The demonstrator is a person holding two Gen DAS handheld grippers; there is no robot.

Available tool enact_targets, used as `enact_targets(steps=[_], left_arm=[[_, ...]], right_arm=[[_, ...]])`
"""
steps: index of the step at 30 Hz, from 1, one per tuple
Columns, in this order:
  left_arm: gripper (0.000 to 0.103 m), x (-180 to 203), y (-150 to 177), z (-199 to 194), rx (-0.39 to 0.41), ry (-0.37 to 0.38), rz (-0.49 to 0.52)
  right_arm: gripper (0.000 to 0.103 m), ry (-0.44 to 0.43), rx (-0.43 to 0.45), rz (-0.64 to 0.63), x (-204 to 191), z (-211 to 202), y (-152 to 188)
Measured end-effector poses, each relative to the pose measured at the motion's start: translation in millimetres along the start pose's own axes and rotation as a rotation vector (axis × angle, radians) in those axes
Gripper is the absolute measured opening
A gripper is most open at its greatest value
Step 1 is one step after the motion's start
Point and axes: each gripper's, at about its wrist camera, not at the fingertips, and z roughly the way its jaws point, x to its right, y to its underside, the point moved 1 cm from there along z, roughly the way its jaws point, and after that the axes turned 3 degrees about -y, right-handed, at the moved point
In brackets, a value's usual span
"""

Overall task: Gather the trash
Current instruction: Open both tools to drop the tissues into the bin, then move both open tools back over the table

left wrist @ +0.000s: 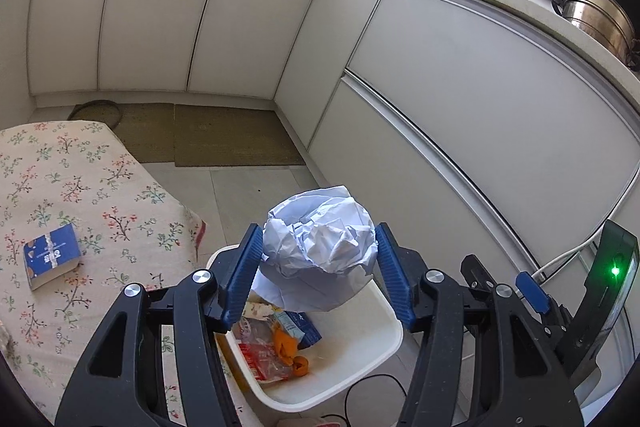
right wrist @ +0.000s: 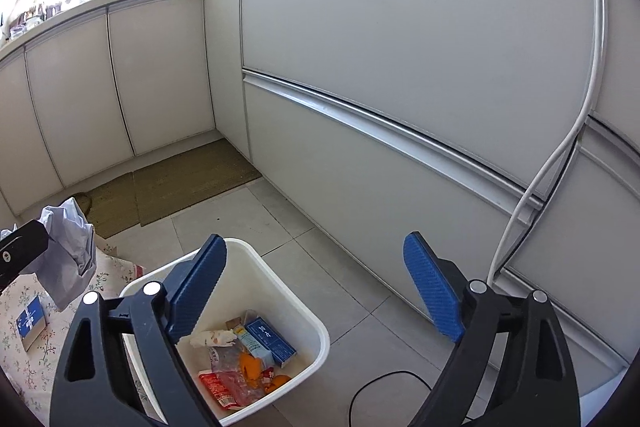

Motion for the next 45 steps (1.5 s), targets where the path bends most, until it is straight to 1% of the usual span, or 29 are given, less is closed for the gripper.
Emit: enact_targets(steps=[4, 8, 10, 11, 12, 15, 20, 22, 27, 30, 34, 40, 45], left_arm=[[0.057, 6.7, 3.9, 19.5, -0.052, 0.006, 0.004], [0.06, 8.6, 9.4, 33.8, -0.098, -0.004, -0.01], [0.066, 9.4, 10.7, 36.4, -0.104, -0.014, -0.007], [0.069, 9.8, 11.5, 37.2, -0.103, -0.02, -0.004], [0.075, 10.1, 12.3, 37.5, -0.102, -0.029, 0.002], [0.083, 11.6, 15.0, 35.5, -0.082, -0.09, 0.037], [0.09, 7.8, 12.7, 24.4, -0.039, -0.171, 0.058], [0.095, 3.7, 10.3, 19.2, -0.019, -0.214, 0.066], [0.096, -10.6, 9.6, 9.1, -0.018, -0.316, 0.091], [0.096, -23.7, 11.5, 0.9, -0.022, -0.349, 0.093], [0.096, -43.2, 10.4, -14.4, -0.023, -0.381, 0.062], [0.096, -74.2, 7.3, -43.7, -0.003, -0.441, 0.03], [0.096, -108.5, 11.9, -62.8, -0.018, -0.5, -0.019]], right_arm=[[0.088, 0.008, -0.008, 0.0, 6.9, 3.4, 2.5], [0.088, 0.013, -0.016, 0.006, 12.4, 6.6, 2.9], [0.088, 0.013, -0.018, 0.005, 12.9, 8.2, 3.4], [0.09, 0.013, -0.018, 0.003, 12.9, 8.4, 3.8], [0.091, 0.015, -0.017, 0.001, 12.5, 8.4, 4.0], [0.091, 0.016, -0.009, -0.004, 9.7, 6.9, 3.1], [0.094, 0.016, 0.002, -0.016, 3.9, 2.8, 3.0], [0.094, 0.019, 0.009, -0.027, 0.2, 0.9, 3.5], [0.096, 0.005, 0.022, -0.037, -11.0, -5.4, 2.7], [0.096, -0.014, 0.016, -0.052, -21.9, -8.0, 2.6], [0.096, -0.046, -0.006, -0.099, -46.3, -11.2, 6.9], [0.096, -0.097, -0.008, -0.178, -86.5, -21.4, 14.8], [0.096, -0.156, -0.021, -0.22, -120.9, -29.6, 19.9]])
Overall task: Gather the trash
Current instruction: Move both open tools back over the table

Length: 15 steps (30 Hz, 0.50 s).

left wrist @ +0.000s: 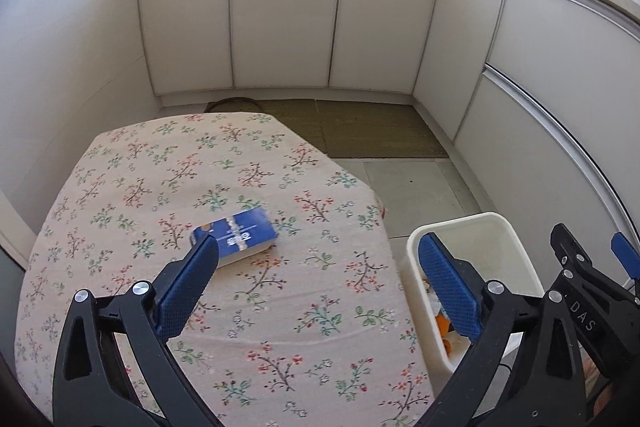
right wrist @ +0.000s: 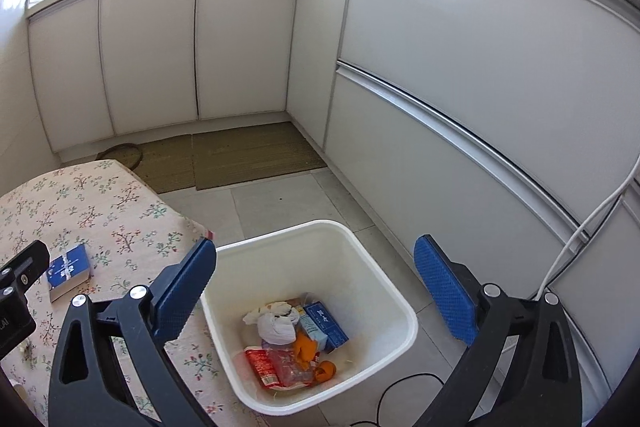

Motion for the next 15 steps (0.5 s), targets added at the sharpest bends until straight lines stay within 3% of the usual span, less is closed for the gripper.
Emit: enact_targets(steps=[10, 15], left_arm=[[0.096, -85.5, 17.3, -11.7, -0.069, -0.142, -0.063], [0.096, -127.6, 32.3, -12.3, -0.144, -0.219, -0.107]], right_arm=[[0.096, -0.106, -0.022, -0.094, -69.8, -7.9, 4.4], [0.096, -0.162, -0.024, -0.151, -106.9, -17.3, 8.5]])
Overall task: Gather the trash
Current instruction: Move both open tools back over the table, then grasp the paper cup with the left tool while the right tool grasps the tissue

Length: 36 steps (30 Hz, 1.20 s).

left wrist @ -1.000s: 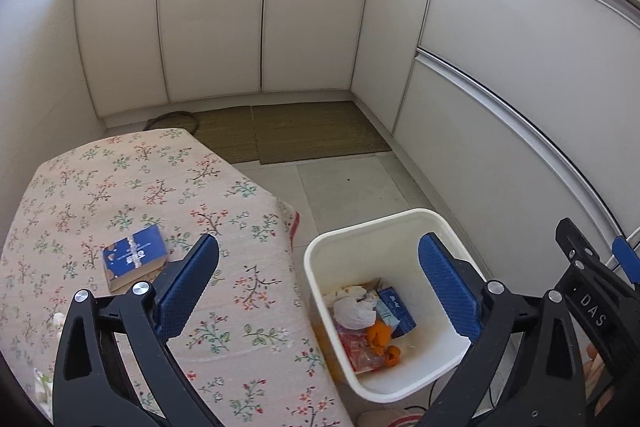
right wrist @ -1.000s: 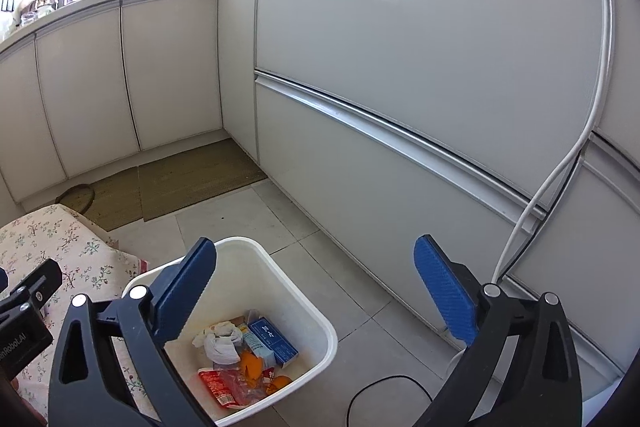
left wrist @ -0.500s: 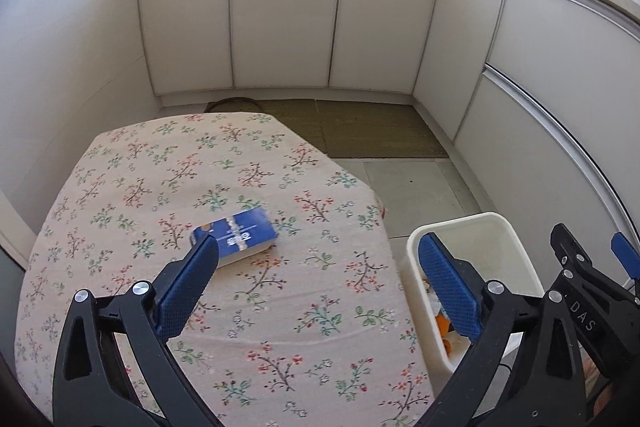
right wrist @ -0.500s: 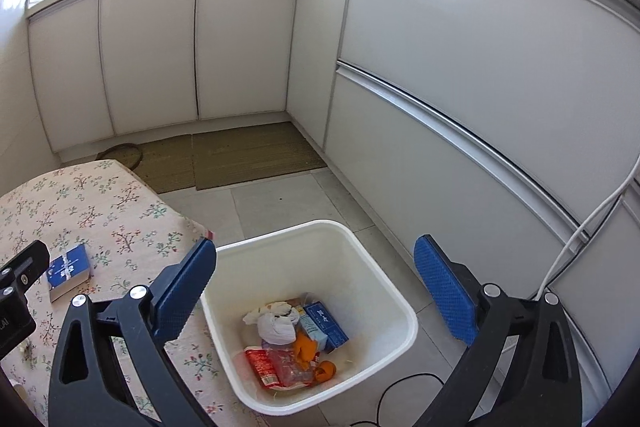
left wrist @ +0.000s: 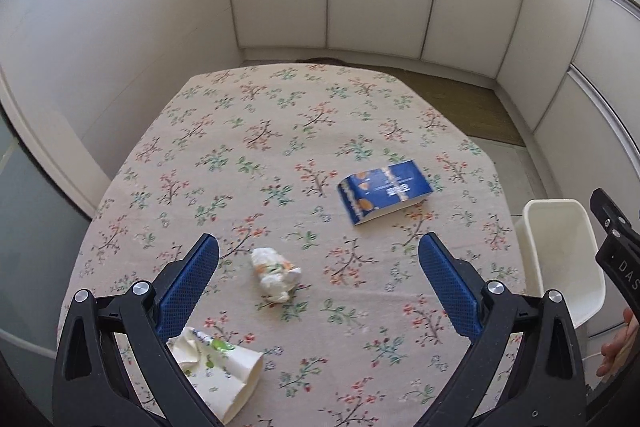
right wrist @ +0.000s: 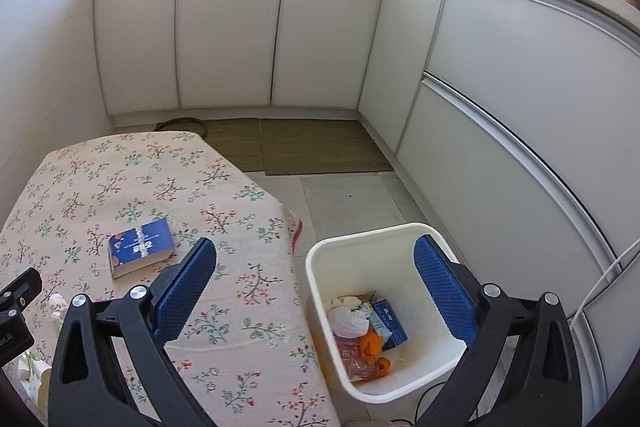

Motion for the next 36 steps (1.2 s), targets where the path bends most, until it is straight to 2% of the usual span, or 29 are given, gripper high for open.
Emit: enact_targets(steps=[4, 11, 13, 16, 19, 23, 24, 27, 29, 32, 34, 36], left_arm=[[0.096, -32.1, 12.7, 10.0, -0.09, -0.049, -0.032], [0.096, -91.9, 47.0, 37.5, -0.312, -0.036, -0.24], [0.096, -105.0, 58.9, 44.1, -0.373, -0.006, -0.337], [0.096, -127.5, 80.0, 55.2, -0.471, 0.062, -0.561], [0.096, -144.1, 99.0, 62.2, -0.53, 0.089, -0.763], [0.096, -146.0, 118.0, 70.3, -0.598, 0.163, -0.923], [0.096, -145.7, 120.9, 72.6, -0.613, 0.169, -0.94], [0.096, -143.9, 118.6, 71.7, -0.593, 0.181, -0.938], [0.092, -140.8, 115.8, 72.7, -0.587, 0.206, -0.909], [0.077, -137.1, 113.0, 75.0, -0.579, 0.215, -0.842], [0.051, -134.5, 109.9, 78.6, -0.576, 0.241, -0.809], [0.042, -133.5, 106.4, 80.5, -0.563, 0.289, -0.786]], right_arm=[[0.096, -0.061, -0.045, -0.037, -28.9, 3.3, 2.0], [0.096, -0.156, -0.114, -0.05, -68.1, 7.7, 4.5], [0.096, -0.175, -0.124, -0.059, -77.3, 7.8, 4.1], [0.096, -0.196, -0.127, -0.073, -88.6, 5.9, 3.7], [0.096, -0.209, -0.135, -0.089, -96.6, 6.4, 4.7], [0.096, -0.22, -0.159, -0.099, -103.6, 10.3, 6.9], [0.096, -0.223, -0.166, -0.1, -104.9, 11.9, 7.2], [0.096, -0.228, -0.181, -0.105, -108.8, 14.8, 8.4], [0.096, -0.23, -0.189, -0.111, -110.9, 17.0, 9.5], [0.096, -0.233, -0.209, -0.118, -116.3, 21.8, 11.8], [0.096, -0.239, -0.227, -0.12, -119.4, 26.0, 13.9], [0.096, -0.242, -0.248, -0.12, -122.6, 30.4, 16.1]])
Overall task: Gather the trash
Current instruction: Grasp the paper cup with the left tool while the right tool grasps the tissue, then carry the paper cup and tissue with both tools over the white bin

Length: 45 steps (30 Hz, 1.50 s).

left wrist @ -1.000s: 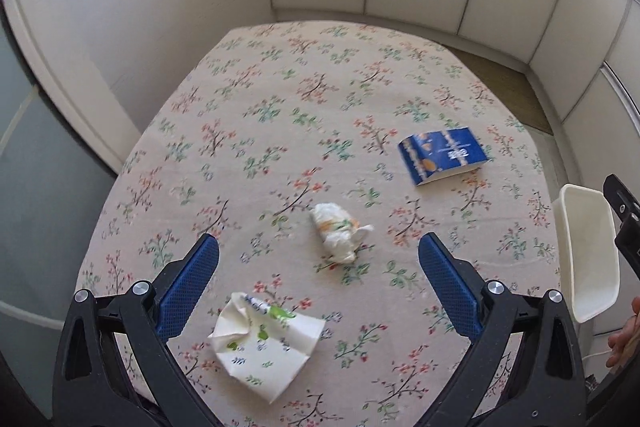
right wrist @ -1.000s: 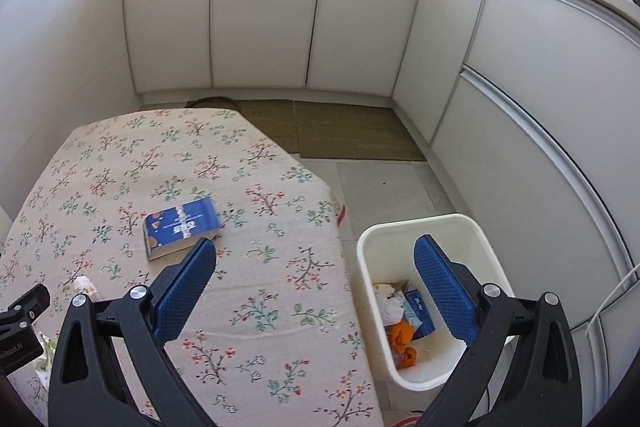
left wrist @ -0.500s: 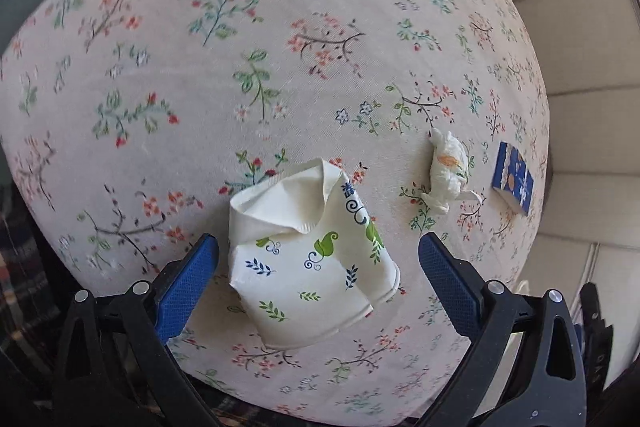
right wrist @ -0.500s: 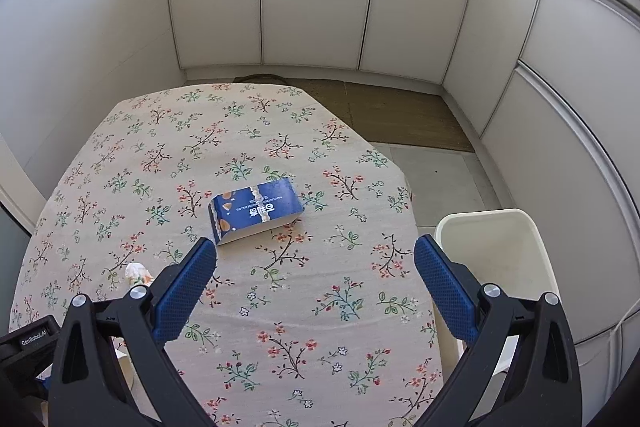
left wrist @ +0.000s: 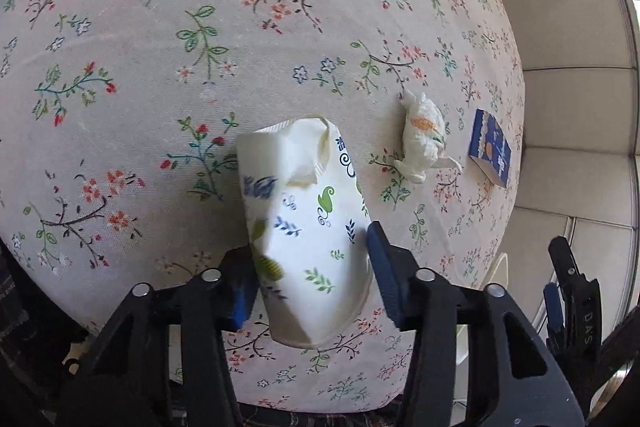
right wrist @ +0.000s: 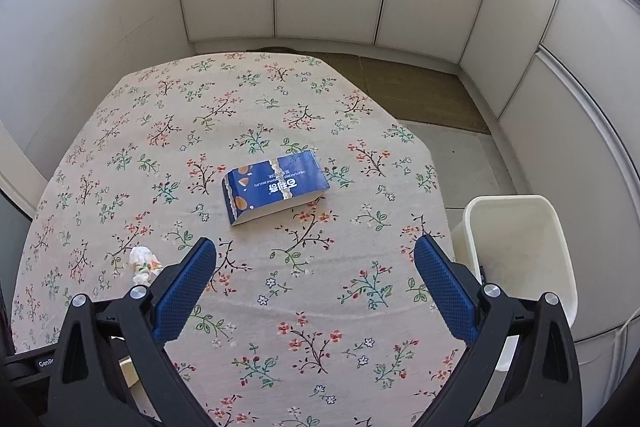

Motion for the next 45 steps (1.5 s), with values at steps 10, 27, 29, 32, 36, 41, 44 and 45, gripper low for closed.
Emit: enact_targets(steps=[10, 27, 29, 32, 36, 41, 44, 45], left_arm=[[0.029, 26.0, -15.1, -43.4, 0.209, 0.0, 0.234], [0.029, 27.4, -47.1, -132.4, 0.514, -0.025, 0.325], [0.029, 25.3, -46.8, -131.4, 0.504, -0.018, 0.324], [0.029, 23.8, -48.0, -131.2, 0.499, -0.014, 0.322], [0.029, 22.3, -50.9, -129.4, 0.493, -0.013, 0.315], [0.029, 26.1, -49.4, -129.0, 0.495, -0.008, 0.314], [0.029, 32.5, -46.7, -130.0, 0.503, 0.001, 0.327], [0.029, 35.0, -45.4, -130.1, 0.506, 0.003, 0.333]], right_arm=[[0.096, -0.122, -0.119, 0.004, -29.5, 31.6, 4.5], [0.06, -0.279, -0.31, -0.149, -133.4, 90.9, 30.6], [0.047, -0.28, -0.317, -0.166, -138.5, 94.0, 33.4], [0.035, -0.272, -0.284, -0.196, -144.8, 91.4, 33.1], [0.035, -0.291, -0.262, -0.181, -144.2, 85.5, 30.6], [0.035, -0.33, -0.232, -0.153, -138.3, 68.8, 20.9], [0.035, -0.352, -0.192, -0.135, -130.6, 51.4, 13.3], [0.035, -0.357, -0.178, -0.129, -128.7, 47.9, 9.9]])
